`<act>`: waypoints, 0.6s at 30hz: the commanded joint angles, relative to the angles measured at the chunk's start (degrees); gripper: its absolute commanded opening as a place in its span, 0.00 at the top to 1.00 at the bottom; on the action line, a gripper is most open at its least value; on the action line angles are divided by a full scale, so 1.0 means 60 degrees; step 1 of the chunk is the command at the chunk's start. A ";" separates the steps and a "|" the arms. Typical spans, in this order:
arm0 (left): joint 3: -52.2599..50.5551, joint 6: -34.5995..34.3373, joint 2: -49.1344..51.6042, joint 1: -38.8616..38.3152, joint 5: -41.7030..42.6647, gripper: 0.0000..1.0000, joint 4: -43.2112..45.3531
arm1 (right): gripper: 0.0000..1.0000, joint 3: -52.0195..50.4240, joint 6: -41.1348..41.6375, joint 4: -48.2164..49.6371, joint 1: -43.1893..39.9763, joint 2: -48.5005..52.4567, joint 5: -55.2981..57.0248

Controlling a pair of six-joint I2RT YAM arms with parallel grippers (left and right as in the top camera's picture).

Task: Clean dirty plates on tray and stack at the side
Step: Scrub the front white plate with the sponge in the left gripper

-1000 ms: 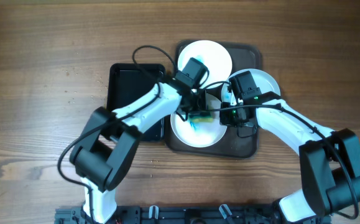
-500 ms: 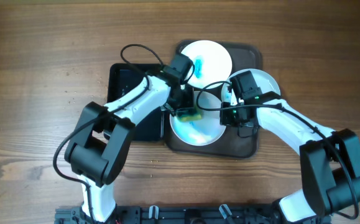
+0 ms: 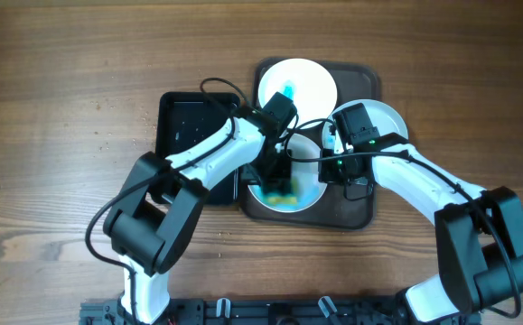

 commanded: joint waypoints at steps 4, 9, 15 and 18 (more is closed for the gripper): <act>0.0157 -0.0601 0.0299 0.0641 -0.4193 0.96 -0.0605 | 0.96 -0.0051 -0.0015 -0.0076 -0.0062 0.0131 0.0495; 0.0262 -0.0601 0.0324 0.0645 -0.1173 0.96 0.1002 | 0.96 -0.0051 -0.0080 -0.0138 -0.0062 0.0131 0.0499; 0.0262 -0.1078 0.0335 0.0291 0.1326 0.96 0.2772 | 0.96 -0.0051 -0.0321 -0.0182 -0.0058 0.0135 0.0495; 0.0197 -0.1107 0.0339 0.0000 0.1246 0.96 0.3406 | 0.96 -0.0051 -0.0539 -0.0189 -0.0044 0.0138 0.0426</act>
